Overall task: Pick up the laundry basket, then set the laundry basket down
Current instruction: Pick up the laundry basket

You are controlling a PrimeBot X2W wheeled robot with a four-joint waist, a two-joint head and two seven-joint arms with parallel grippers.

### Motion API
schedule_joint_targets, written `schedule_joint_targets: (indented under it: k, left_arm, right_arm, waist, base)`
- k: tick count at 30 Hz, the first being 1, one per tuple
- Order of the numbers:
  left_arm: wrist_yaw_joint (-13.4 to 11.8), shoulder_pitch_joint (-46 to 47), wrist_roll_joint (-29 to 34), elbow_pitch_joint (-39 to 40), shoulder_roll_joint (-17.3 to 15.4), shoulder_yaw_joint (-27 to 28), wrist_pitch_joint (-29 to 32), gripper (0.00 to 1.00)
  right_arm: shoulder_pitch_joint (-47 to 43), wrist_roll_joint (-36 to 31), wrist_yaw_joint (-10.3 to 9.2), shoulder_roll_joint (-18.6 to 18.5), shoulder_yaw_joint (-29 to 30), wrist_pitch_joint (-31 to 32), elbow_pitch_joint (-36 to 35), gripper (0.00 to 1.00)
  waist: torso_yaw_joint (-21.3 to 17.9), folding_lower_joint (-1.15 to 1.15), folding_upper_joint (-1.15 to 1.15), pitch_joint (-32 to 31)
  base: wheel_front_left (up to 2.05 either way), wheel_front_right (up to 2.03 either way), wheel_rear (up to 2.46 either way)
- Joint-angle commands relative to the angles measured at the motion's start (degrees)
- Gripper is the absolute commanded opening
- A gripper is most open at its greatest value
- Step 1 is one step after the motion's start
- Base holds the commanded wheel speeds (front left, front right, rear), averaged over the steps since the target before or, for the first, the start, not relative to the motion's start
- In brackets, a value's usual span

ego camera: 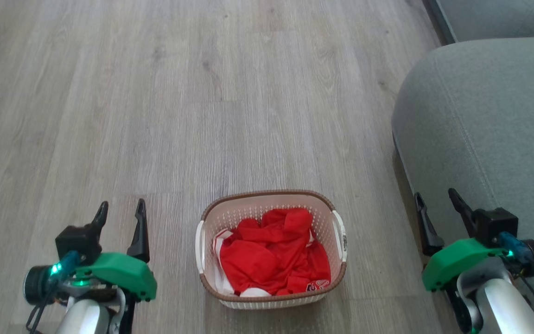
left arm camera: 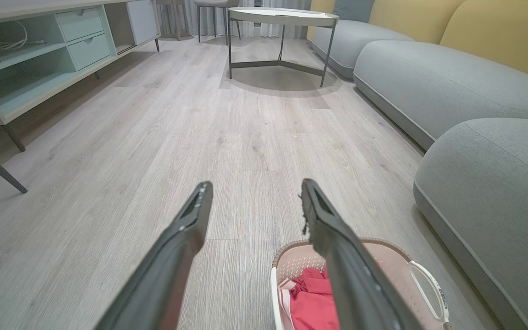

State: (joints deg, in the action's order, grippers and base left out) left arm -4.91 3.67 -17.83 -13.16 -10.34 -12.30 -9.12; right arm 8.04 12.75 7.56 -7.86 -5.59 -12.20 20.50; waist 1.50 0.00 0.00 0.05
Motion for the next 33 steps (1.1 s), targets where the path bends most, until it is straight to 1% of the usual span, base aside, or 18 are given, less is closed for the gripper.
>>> schedule_joint_targets:
  k: [1, 5, 10, 14, 25, 33]
  left_arm:
    - [-0.4, 4.11, -0.25, 1.74, -1.42, 1.91, -0.32, 1.0]
    - [-0.39, 4.86, -0.32, 1.47, -1.34, 1.75, -0.51, 1.0]
    - [-0.02, 7.43, -0.68, 0.27, -0.97, 1.48, -0.96, 1.0]
    - [0.77, 10.3, -1.0, -1.72, -0.69, 1.15, -1.58, 1.0]
    - [3.04, 20.25, -1.75, -10.1, 0.65, 0.5, -3.74, 1.0]
    - [5.69, 28.3, -1.95, -18.61, 1.46, -0.3, -4.91, 1.0]
  right_arm:
    - [2.41, 0.34, -0.08, -0.78, -1.04, -0.19, -1.93, 1.0]
    - [3.03, -0.06, -0.08, -0.52, -0.82, -0.11, -1.93, 1.0]
    - [5.04, -0.72, -0.08, -0.07, -0.44, -0.17, -1.4, 1.0]
    - [7.29, -1.46, -0.08, 0.43, -0.39, -0.37, -0.52, 1.0]
    - [15.5, -3.25, -0.08, 1.68, -0.83, -1.33, 3.5, 1.0]
    - [22.51, -4.2, -0.08, 2.81, -2.03, -2.08, 7.83, 1.0]
  waist:
    - [-0.02, 0.0, 0.0, 0.97]
    - [-0.04, 0.0, 0.0, 2.67]
    - [0.01, 0.0, 0.0, 6.98]
    - [0.1, 0.0, 0.0, 11.0]
    - [-0.05, 0.0, 0.0, 22.66]
    - [-0.42, 0.0, 0.0, 30.61]
  base:
    - [0.0, 0.0, 0.0]
    - [0.0, 0.0, 0.0]
    - [0.0, 0.0, 0.0]
    - [0.0, 0.0, 0.0]
    - [0.0, 0.0, 0.0]
    - [0.0, 0.0, 0.0]
